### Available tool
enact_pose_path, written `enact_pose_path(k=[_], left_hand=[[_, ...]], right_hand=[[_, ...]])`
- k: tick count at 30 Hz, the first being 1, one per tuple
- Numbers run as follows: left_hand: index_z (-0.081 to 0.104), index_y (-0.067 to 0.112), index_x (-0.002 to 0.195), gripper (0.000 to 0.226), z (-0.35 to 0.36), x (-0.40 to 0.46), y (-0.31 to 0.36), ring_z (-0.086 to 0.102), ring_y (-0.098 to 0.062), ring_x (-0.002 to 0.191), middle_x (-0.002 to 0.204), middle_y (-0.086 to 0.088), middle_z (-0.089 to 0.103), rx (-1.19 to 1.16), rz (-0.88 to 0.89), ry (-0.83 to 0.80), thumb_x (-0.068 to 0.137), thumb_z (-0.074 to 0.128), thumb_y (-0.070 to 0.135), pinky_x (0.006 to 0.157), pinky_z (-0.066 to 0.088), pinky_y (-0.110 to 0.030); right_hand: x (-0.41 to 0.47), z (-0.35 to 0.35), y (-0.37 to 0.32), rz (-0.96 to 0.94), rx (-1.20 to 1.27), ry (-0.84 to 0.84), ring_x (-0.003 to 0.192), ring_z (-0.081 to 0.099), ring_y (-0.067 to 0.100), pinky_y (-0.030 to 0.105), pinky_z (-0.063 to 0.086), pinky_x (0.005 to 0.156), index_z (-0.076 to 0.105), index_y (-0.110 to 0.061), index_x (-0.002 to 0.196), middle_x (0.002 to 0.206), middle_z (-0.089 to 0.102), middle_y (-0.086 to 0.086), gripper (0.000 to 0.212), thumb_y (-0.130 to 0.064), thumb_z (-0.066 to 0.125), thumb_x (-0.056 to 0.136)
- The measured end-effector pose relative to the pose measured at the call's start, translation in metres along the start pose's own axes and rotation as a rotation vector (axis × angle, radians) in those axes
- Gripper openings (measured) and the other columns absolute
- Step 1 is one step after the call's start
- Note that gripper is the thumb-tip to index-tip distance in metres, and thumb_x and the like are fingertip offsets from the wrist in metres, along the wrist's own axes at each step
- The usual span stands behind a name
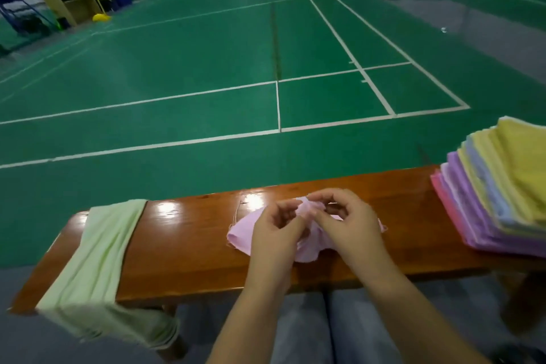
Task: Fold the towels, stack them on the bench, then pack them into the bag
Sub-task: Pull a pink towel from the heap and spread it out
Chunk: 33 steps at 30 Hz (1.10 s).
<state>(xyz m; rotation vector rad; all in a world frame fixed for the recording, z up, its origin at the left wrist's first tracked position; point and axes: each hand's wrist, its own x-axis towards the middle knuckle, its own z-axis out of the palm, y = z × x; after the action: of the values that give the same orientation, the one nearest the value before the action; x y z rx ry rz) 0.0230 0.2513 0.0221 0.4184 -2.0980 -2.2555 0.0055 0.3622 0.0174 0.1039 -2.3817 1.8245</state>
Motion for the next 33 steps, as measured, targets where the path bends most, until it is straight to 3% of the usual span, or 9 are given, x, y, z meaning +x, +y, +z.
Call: enact_pose_path(k=[6, 11, 16, 19, 24, 29, 33], left_hand=[[0.069, 0.018, 0.093, 0.008, -0.001, -0.005, -0.006, 0.068, -0.02, 0.09, 0.089, -0.001, 0.073, 0.115, 0.1, 0.038, 0.089, 0.065, 0.012, 0.081, 0.058, -0.037], [0.071, 0.021, 0.092, 0.015, -0.002, -0.004, -0.004, 0.068, -0.018, 0.092, 0.09, 0.002, 0.073, 0.127, 0.129, 0.034, 0.088, 0.066, 0.007, 0.08, 0.058, -0.032], [0.073, 0.019, 0.089, 0.012, 0.0, -0.005, -0.006, 0.067, -0.017, 0.09, 0.086, 0.004, 0.073, 0.176, 0.153, 0.045, 0.088, 0.066, 0.01, 0.081, 0.058, -0.033], [0.072, 0.02, 0.086, 0.015, 0.002, -0.007, -0.005, 0.068, -0.016, 0.086, 0.083, 0.004, 0.073, 0.188, 0.168, 0.075, 0.087, 0.065, 0.007, 0.078, 0.058, -0.031], [0.07, 0.024, 0.091, 0.021, 0.002, -0.01, -0.005, 0.069, -0.012, 0.088, 0.087, 0.006, 0.073, 0.174, 0.154, 0.121, 0.088, 0.064, 0.004, 0.08, 0.057, -0.029], [0.065, 0.021, 0.105, 0.038, 0.0, -0.016, 0.004, 0.07, -0.019, 0.095, 0.095, -0.002, 0.075, -0.065, 0.035, 0.036, 0.089, 0.051, -0.011, 0.077, 0.056, -0.027], [0.062, 0.019, 0.114, 0.041, -0.009, -0.016, 0.011, 0.068, -0.021, 0.103, 0.102, -0.005, 0.074, -0.095, -0.041, -0.147, 0.086, 0.052, -0.011, 0.095, 0.05, -0.042]], right_hand=[[-0.005, -0.002, 0.002, -0.06, -0.068, 0.008, 0.09, 0.058, -0.004, 0.004, 0.042, 0.073, 0.063, -0.041, 0.077, 0.091, 0.064, -0.013, 0.03, -0.012, 0.071, 0.082], [-0.005, -0.005, 0.002, -0.041, -0.071, 0.005, 0.088, 0.061, 0.005, 0.011, 0.049, 0.074, 0.068, -0.028, 0.081, 0.089, 0.067, -0.01, 0.017, -0.012, 0.07, 0.084], [-0.01, -0.004, 0.0, 0.0, -0.031, 0.027, 0.085, 0.061, -0.002, 0.012, 0.052, 0.067, 0.058, -0.031, 0.081, 0.083, 0.065, -0.015, 0.02, -0.013, 0.066, 0.086], [-0.012, 0.0, 0.002, -0.086, -0.113, 0.053, 0.084, 0.062, 0.002, 0.014, 0.052, 0.069, 0.057, -0.03, 0.083, 0.083, 0.064, -0.016, 0.02, -0.012, 0.066, 0.086], [-0.011, 0.002, 0.009, -0.244, -0.274, 0.092, 0.086, 0.062, 0.006, 0.009, 0.048, 0.077, 0.072, -0.017, 0.093, 0.092, 0.068, -0.006, 0.012, -0.01, 0.069, 0.084], [-0.009, -0.002, 0.01, -0.179, -0.182, 0.02, 0.092, 0.062, 0.01, 0.021, 0.055, 0.077, 0.067, -0.024, 0.095, 0.096, 0.063, -0.009, 0.018, -0.015, 0.074, 0.081], [-0.005, -0.012, 0.012, -0.102, -0.166, 0.012, 0.088, 0.062, 0.008, 0.021, 0.055, 0.073, 0.061, -0.029, 0.084, 0.089, 0.062, -0.012, 0.02, -0.016, 0.075, 0.079]])
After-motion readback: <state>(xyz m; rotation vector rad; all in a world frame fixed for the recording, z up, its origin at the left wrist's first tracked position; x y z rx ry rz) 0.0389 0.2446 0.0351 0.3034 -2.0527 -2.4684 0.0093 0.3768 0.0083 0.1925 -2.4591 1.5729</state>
